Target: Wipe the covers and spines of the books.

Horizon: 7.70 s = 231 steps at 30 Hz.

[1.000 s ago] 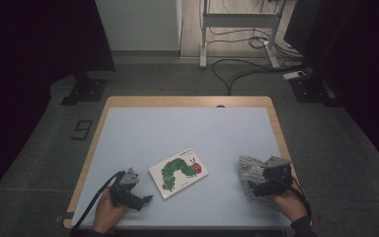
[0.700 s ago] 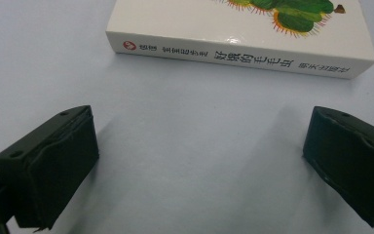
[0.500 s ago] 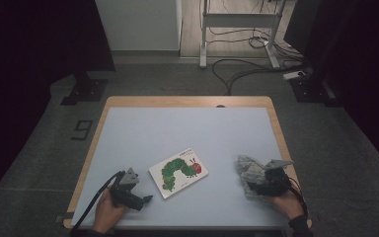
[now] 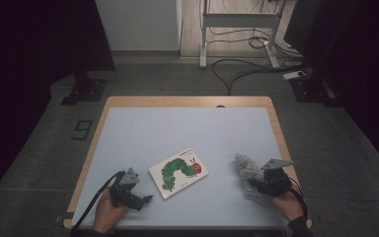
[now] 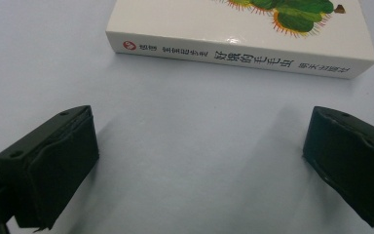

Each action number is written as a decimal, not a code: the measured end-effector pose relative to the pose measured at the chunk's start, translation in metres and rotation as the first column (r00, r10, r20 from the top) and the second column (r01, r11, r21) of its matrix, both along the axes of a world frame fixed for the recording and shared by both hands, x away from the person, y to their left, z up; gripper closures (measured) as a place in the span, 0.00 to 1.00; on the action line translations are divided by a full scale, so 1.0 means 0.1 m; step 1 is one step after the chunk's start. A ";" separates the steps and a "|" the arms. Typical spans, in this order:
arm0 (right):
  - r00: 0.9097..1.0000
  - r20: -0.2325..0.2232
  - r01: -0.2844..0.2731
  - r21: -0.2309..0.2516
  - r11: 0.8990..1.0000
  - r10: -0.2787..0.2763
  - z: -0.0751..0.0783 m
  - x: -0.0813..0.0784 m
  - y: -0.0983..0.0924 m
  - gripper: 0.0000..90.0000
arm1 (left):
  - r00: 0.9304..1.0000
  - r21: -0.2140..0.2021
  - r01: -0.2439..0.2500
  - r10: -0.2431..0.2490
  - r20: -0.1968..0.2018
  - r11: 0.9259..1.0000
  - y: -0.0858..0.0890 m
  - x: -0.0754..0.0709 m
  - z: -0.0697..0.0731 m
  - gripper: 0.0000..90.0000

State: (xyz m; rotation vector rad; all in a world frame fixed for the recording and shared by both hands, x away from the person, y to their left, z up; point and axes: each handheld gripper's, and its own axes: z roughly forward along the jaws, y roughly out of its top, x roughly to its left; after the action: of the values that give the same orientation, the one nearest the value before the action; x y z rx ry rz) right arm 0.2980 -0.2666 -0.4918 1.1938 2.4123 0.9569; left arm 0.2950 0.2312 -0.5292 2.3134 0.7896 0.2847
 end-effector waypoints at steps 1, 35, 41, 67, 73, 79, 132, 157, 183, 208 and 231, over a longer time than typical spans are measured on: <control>1.000 0.004 -0.001 0.006 1.000 0.001 0.02 0.00 0.00 0.67 | 1.000 -0.001 0.001 -0.001 0.000 1.000 0.00 0.00 0.00 0.00; 0.984 0.134 -0.128 0.054 0.990 0.120 0.47 0.29 0.75 0.67 | 1.000 -0.001 0.000 0.000 0.000 1.000 0.00 0.00 0.00 0.00; 0.980 0.135 -0.151 0.049 0.987 0.144 0.45 0.37 0.91 0.67 | 1.000 -0.001 -0.001 0.001 0.001 1.000 0.00 0.00 0.00 0.00; 0.964 0.142 -0.226 -0.008 0.974 0.225 0.16 0.61 1.56 0.67 | 1.000 0.000 -0.001 0.001 0.001 1.000 0.00 0.00 0.00 0.00; 0.966 0.122 -0.223 -0.043 0.974 0.227 -0.04 0.66 1.61 0.67 | 1.000 0.000 -0.002 0.002 0.002 1.000 0.00 0.00 0.00 0.00; 0.970 0.108 -0.219 -0.008 0.976 0.219 -0.12 0.68 1.57 0.67 | 1.000 0.000 -0.002 0.002 0.002 1.000 0.00 0.00 0.00 0.00; 0.889 0.069 -0.457 0.068 0.887 0.453 -0.14 0.21 2.44 0.67 | 0.999 0.001 -0.051 0.051 -0.001 0.999 0.15 -0.10 0.01 0.00; 0.879 0.059 -0.476 0.040 0.879 0.473 -0.13 0.35 2.75 0.67 | 0.999 -0.002 -0.053 0.053 -0.002 0.999 0.15 -0.10 0.00 0.00; 0.906 0.056 -0.421 0.034 0.906 0.419 -0.13 0.55 2.60 0.67 | 0.999 -0.002 -0.053 0.053 -0.002 0.999 0.15 -0.10 0.00 0.00; 0.949 0.070 -0.308 0.016 0.951 0.306 -0.16 0.75 2.14 0.67 | 0.999 -0.003 -0.053 0.053 -0.001 0.999 0.15 -0.10 0.00 0.00; 0.977 0.080 -0.197 -0.006 0.980 0.197 -0.17 0.87 1.75 0.67 | 0.999 -0.004 -0.054 0.054 -0.002 0.999 0.15 -0.10 0.00 0.00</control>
State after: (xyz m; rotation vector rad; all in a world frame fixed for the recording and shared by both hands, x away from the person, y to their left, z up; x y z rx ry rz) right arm 0.3847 -0.0911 -0.5088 0.9102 2.4998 1.0424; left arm 0.2855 0.2461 -0.5291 2.2913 0.8536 0.3043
